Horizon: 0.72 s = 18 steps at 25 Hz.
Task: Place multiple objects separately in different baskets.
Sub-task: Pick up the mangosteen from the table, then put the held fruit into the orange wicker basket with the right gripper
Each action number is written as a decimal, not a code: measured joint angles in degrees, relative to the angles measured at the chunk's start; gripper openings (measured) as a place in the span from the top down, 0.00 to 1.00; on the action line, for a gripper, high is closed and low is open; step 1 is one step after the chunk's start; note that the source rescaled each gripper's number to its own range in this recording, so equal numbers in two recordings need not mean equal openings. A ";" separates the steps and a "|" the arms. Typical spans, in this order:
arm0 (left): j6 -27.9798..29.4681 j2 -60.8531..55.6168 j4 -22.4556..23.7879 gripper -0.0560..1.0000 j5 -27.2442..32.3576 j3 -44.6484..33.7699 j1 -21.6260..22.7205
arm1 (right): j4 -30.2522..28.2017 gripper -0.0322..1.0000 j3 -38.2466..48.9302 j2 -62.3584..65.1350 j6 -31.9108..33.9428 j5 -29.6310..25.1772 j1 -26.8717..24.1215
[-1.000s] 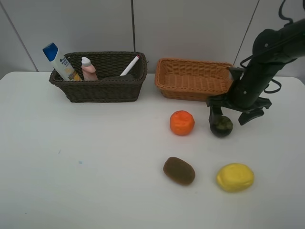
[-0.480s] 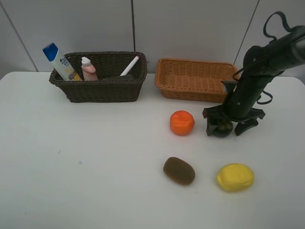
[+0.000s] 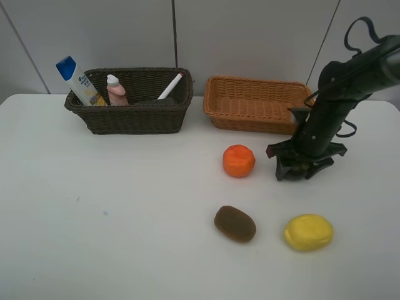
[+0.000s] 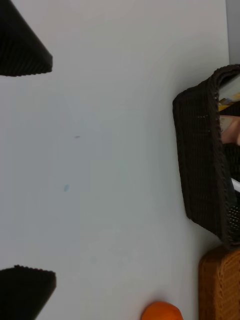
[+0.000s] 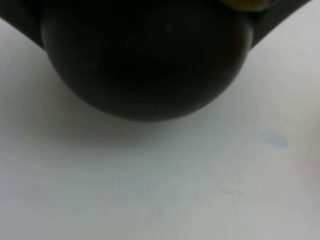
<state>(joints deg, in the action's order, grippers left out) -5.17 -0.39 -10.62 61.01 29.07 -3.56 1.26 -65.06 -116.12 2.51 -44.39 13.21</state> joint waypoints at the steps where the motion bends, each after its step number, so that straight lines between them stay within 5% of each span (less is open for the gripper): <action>1: 0.00 0.00 0.00 0.00 0.00 0.00 0.00 | 0.00 0.64 0.00 0.28 0.00 -0.53 0.00; 6: 0.00 0.00 0.00 0.00 0.00 0.00 0.00 | -0.05 0.64 -4.80 3.34 0.00 -6.96 0.00; 10: 0.00 0.00 0.00 0.00 0.00 0.00 0.00 | -0.05 0.64 -16.01 2.62 0.00 -16.63 0.00; 18: 0.00 0.00 0.00 0.00 0.00 0.00 0.00 | -1.26 0.64 -41.38 -9.28 0.18 -23.74 -0.11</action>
<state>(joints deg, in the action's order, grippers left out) -5.17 -0.39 -10.62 61.01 29.07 -3.56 0.00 -106.45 -125.41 2.69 -68.13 13.11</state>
